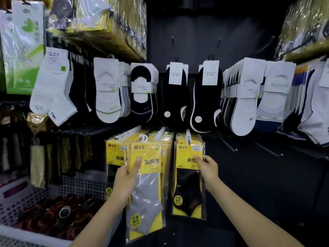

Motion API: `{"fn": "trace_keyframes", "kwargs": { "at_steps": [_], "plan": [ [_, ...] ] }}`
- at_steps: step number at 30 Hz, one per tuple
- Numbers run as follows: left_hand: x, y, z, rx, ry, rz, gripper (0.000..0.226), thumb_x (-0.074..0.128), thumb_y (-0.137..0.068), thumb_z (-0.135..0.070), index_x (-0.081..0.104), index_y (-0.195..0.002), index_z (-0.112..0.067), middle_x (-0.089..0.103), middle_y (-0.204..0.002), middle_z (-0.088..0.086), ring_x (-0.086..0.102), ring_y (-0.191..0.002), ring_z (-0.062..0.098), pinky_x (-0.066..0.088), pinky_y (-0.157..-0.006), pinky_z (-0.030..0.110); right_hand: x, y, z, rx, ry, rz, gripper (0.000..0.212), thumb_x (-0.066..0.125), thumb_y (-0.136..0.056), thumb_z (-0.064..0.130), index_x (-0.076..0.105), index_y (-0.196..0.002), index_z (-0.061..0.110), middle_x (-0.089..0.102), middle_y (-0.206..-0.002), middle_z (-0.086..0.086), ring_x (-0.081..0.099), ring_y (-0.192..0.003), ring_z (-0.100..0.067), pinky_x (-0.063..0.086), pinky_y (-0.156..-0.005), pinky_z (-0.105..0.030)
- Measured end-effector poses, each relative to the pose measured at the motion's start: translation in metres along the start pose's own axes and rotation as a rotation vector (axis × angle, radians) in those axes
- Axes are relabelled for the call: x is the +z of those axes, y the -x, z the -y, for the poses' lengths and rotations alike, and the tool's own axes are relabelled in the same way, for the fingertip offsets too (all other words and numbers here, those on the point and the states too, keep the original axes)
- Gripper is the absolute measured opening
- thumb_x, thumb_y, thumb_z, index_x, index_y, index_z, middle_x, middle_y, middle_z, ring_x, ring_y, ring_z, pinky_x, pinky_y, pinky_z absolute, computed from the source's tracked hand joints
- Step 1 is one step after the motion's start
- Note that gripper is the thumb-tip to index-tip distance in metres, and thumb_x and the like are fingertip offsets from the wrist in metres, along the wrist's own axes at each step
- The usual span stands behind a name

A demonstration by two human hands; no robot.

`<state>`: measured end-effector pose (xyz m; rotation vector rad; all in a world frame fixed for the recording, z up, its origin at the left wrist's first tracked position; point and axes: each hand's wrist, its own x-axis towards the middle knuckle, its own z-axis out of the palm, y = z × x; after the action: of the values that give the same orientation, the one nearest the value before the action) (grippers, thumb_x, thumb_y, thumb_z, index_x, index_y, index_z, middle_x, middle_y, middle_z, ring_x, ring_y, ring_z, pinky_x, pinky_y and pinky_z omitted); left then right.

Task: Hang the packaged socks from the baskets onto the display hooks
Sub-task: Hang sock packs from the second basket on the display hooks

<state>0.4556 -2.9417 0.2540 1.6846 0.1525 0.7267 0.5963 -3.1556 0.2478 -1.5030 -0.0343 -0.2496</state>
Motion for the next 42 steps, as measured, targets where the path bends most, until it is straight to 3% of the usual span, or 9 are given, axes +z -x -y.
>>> {"fn": "trace_keyframes", "kwargs": {
  "at_steps": [4, 8, 13, 16, 19, 24, 29, 33, 42],
  "plan": [
    [0.007, 0.004, 0.0, 0.008, 0.045, -0.001, 0.049, 0.055, -0.081, -0.053, 0.057, -0.053, -0.013, 0.022, -0.034, -0.01, 0.022, -0.029, 0.004, 0.021, -0.033, 0.009, 0.004, -0.015, -0.006, 0.116, -0.014, -0.115, 0.032, 0.073, -0.083, 0.031, 0.065, -0.101, 0.006, 0.065, -0.105, -0.009, 0.058, -0.098, -0.023, 0.048, -0.088, -0.034],
    [0.012, 0.009, -0.001, 0.032, 0.053, 0.037, 0.067, 0.054, -0.088, -0.046, 0.048, -0.09, 0.02, 0.027, -0.032, -0.009, 0.025, -0.029, 0.003, 0.021, -0.034, 0.008, -0.001, -0.012, -0.008, 0.14, 0.014, -0.25, 0.026, 0.069, -0.086, 0.021, 0.064, -0.106, 0.006, 0.064, -0.112, -0.011, 0.056, -0.095, -0.02, 0.045, -0.082, -0.03],
    [0.022, 0.015, -0.002, 0.023, 0.077, 0.052, 0.053, 0.056, -0.089, -0.04, 0.046, -0.086, 0.012, 0.031, -0.033, -0.012, 0.028, -0.03, 0.001, 0.024, -0.036, 0.007, 0.0, 0.028, 0.001, 0.111, -0.046, -0.126, 0.025, 0.061, -0.092, 0.023, 0.058, -0.11, 0.006, 0.063, -0.112, -0.01, 0.059, -0.106, -0.023, 0.048, -0.095, -0.037],
    [0.031, 0.018, -0.002, -0.007, 0.105, 0.101, 0.043, 0.055, -0.076, -0.055, 0.053, -0.062, -0.015, 0.028, -0.042, -0.01, 0.025, -0.039, 0.003, 0.023, -0.042, 0.012, 0.001, 0.062, 0.014, -0.043, -0.057, -0.035, 0.02, 0.06, -0.092, 0.026, 0.055, -0.109, 0.016, 0.058, -0.113, 0.002, 0.054, -0.11, -0.013, 0.043, -0.089, -0.024],
    [0.042, 0.023, -0.004, -0.036, 0.14, 0.164, 0.046, 0.056, -0.078, -0.055, 0.06, -0.076, -0.009, 0.05, -0.064, 0.008, 0.045, -0.058, 0.02, 0.038, -0.058, 0.024, 0.0, 0.087, 0.022, -0.094, -0.068, 0.144, 0.017, 0.06, -0.091, 0.032, 0.06, -0.105, 0.022, 0.063, -0.109, 0.007, 0.059, -0.104, -0.01, 0.044, -0.08, -0.017],
    [0.057, 0.031, -0.01, -0.062, 0.252, 0.167, 0.029, 0.067, -0.073, -0.046, 0.07, -0.093, -0.026, 0.075, -0.088, -0.008, 0.07, -0.084, 0.007, 0.055, -0.08, 0.027, -0.005, 0.103, 0.026, -0.117, -0.069, 0.251, 0.024, 0.07, -0.084, 0.03, 0.063, -0.099, 0.012, 0.068, -0.099, -0.011, 0.065, -0.088, -0.026, 0.05, -0.063, -0.027],
    [0.058, 0.035, -0.011, -0.068, 0.246, 0.204, 0.029, 0.061, -0.077, -0.05, 0.067, -0.089, -0.025, 0.074, -0.082, -0.013, 0.07, -0.074, 0.003, 0.05, -0.057, 0.011, -0.02, 0.1, 0.024, -0.102, -0.113, 0.256, 0.021, 0.067, -0.087, 0.02, 0.058, -0.096, 0.003, 0.072, -0.093, -0.008, 0.069, -0.083, -0.016, 0.055, -0.064, -0.023],
    [0.045, 0.027, -0.005, -0.073, 0.091, 0.136, 0.046, 0.044, -0.084, -0.061, 0.042, -0.073, -0.016, 0.035, -0.062, -0.001, 0.037, -0.059, 0.011, 0.028, -0.057, 0.019, -0.034, 0.093, 0.021, -0.074, -0.151, 0.197, 0.009, 0.059, -0.093, 0.016, 0.056, -0.091, 0.008, 0.075, -0.078, -0.002, 0.071, -0.07, -0.009, 0.051, -0.055, -0.016],
    [0.013, 0.01, -0.006, -0.033, 0.007, -0.003, 0.054, 0.044, -0.088, -0.055, 0.019, -0.055, -0.02, 0.016, -0.041, -0.012, 0.018, -0.038, 0.003, 0.025, -0.054, 0.024, -0.039, 0.06, 0.024, -0.117, -0.095, 0.118, 0.004, 0.058, -0.094, 0.016, 0.057, -0.095, 0.013, 0.074, -0.08, -0.005, 0.071, -0.067, -0.01, 0.051, -0.053, -0.016]
  ]
}}
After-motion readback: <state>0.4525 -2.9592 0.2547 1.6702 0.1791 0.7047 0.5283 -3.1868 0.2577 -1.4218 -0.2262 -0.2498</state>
